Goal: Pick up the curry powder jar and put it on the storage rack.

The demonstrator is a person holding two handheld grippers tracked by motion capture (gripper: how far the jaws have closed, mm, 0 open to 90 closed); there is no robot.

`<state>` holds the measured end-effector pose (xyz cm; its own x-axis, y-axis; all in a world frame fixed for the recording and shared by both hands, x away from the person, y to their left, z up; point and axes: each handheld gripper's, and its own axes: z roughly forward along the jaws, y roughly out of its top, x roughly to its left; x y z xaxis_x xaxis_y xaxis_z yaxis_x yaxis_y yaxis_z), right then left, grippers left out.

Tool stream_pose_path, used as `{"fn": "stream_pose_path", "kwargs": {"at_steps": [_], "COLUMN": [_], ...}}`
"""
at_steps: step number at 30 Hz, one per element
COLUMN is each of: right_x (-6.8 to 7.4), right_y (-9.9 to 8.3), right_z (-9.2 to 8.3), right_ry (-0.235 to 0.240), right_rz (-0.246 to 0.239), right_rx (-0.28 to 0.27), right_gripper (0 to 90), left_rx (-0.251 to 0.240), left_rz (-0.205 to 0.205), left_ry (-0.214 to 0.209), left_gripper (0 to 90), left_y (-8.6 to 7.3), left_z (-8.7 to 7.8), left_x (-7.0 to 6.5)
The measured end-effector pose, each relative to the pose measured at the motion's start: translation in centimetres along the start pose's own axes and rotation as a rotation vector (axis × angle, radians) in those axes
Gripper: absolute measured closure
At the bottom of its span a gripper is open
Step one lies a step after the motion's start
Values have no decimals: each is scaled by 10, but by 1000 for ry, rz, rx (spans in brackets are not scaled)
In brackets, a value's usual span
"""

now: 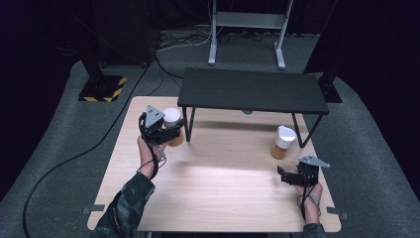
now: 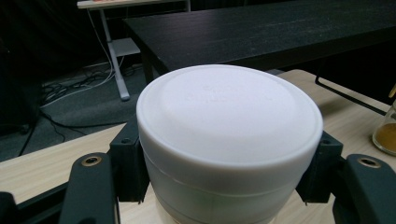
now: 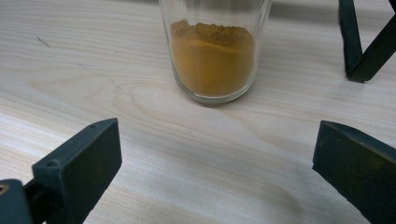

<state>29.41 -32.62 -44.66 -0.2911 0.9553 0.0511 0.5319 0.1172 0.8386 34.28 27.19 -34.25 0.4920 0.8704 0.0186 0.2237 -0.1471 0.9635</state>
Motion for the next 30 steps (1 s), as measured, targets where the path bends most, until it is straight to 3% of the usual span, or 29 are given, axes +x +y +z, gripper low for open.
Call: {"fn": "stream_pose_path", "kwargs": {"at_steps": [11,30], "right_x": [0,0], "right_y": [0,1], "right_z": [0,0], "right_ry": [-1,-2], "right_rz": [-1,2], "right_rx": [1,4], "right_gripper": [2,3], "left_rx": [2,-6], "left_rz": [14,-17], "left_ry": [-18,-45], "left_gripper": [334,334], "left_y": [9,17], "left_z": [2,4], "left_x": [-1,3]}}
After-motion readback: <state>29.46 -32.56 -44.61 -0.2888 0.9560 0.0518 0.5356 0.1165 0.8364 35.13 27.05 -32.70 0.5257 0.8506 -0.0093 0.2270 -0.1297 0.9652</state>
